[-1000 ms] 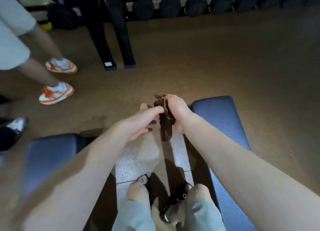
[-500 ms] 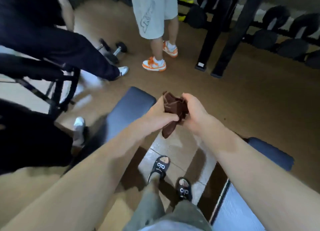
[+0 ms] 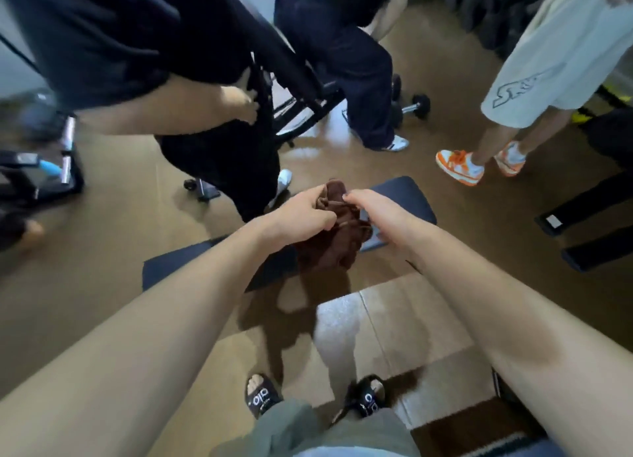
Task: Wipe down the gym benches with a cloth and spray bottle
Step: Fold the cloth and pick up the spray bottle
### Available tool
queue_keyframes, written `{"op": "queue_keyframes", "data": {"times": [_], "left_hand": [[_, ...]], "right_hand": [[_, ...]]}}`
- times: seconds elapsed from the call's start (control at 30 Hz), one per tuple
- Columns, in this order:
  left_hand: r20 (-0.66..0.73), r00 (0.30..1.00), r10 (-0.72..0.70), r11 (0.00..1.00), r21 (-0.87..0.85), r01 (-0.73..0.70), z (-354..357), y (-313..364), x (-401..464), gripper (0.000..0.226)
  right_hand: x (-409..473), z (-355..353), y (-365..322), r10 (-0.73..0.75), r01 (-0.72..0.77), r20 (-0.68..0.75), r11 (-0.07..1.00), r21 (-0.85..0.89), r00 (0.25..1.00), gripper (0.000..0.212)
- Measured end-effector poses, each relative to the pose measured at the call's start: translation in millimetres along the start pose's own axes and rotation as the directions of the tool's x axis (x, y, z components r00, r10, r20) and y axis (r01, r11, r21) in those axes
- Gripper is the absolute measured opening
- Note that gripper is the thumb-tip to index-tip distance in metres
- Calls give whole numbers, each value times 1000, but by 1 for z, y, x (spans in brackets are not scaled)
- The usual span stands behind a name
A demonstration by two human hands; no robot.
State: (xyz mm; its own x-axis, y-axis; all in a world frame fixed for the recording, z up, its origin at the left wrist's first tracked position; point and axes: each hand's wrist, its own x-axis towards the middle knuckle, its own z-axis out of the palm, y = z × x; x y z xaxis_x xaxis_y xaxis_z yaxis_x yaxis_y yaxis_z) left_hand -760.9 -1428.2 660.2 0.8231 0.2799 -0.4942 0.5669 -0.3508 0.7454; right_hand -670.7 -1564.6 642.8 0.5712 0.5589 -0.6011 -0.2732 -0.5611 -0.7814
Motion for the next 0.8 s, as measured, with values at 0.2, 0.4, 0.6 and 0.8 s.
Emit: {"op": "queue_keyframes", "data": {"times": [0.2, 0.4, 0.6, 0.8], "left_hand": [[-63, 992, -109, 993, -59, 106, -109, -95, -64, 25], [-140, 967, -213, 971, -137, 195, -217, -212, -146, 31], [-304, 879, -367, 923, -240, 302, -314, -327, -217, 32], [-401, 825, -399, 877, -430, 215, -392, -403, -259, 32]], "right_hand": [[24, 145, -67, -188, 216, 290, 974, -67, 938, 35], [42, 317, -104, -132, 265, 517, 945, -193, 846, 38], [63, 466, -149, -116, 353, 559, 873, -337, 821, 15], [87, 567, -179, -69, 290, 576, 909, -301, 815, 24]]}}
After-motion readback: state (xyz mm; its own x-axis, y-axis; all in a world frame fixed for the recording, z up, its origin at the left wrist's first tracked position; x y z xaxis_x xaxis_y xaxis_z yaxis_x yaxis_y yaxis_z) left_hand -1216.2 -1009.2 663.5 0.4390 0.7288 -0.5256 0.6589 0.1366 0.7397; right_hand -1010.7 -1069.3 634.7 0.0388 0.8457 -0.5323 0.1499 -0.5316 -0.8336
